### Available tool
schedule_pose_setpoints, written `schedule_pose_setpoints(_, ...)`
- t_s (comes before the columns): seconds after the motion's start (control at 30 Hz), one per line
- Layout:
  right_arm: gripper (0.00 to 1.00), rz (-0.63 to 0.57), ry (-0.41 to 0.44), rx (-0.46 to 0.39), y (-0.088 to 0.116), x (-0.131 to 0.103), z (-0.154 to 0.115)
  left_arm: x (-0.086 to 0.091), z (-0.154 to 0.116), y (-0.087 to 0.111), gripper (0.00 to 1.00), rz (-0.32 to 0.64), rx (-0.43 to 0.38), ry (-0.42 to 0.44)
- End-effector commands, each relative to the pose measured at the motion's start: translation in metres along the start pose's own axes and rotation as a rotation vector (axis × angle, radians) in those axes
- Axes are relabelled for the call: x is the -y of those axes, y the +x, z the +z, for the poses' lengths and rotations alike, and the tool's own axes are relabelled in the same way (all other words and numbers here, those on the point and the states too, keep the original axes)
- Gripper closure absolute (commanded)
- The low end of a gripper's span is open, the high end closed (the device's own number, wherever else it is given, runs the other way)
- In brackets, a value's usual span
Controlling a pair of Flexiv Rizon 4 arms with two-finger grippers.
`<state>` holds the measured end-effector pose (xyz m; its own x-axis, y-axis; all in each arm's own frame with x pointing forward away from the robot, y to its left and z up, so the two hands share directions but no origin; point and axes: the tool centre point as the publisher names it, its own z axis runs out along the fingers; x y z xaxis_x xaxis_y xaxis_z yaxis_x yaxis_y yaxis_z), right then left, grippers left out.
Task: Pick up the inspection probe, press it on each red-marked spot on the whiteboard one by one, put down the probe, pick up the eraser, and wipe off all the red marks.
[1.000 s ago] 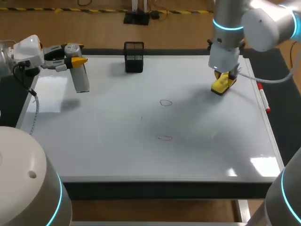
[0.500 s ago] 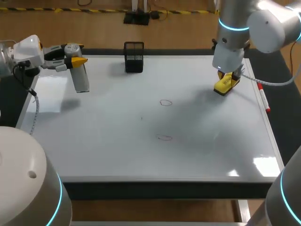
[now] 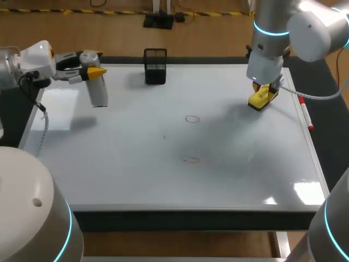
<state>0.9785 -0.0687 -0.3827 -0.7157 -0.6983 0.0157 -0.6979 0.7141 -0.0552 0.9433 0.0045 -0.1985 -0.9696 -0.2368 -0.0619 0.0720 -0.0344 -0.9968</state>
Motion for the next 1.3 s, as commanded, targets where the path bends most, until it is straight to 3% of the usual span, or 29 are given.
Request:
schedule_pose_setpoints(0.03, 1.0, -0.001, 0.001, -0.002, 0.0, 0.001, 0.0, 0.007, 0.028, 0.013, 1.0, 0.008, 0.004, -0.005)
schedule_pose_setpoints(0.5, 1.0, -0.001, 0.001, -0.002, 0.0, 0.001, 0.0, 0.009, 0.111, 0.053, 1.0, -0.01, -0.054, 0.041)
schedule_pose_setpoints(0.8, 1.0, -0.001, 0.001, -0.002, 0.0, 0.001, 0.0, 0.001, 0.173, 0.08, 1.0, -0.02, -0.164, 0.035)
schedule_pose_setpoints(1.3, 1.0, -0.001, 0.001, -0.002, 0.0, 0.001, 0.0, -0.018, 0.234, 0.092, 1.0, -0.019, -0.135, 0.059)
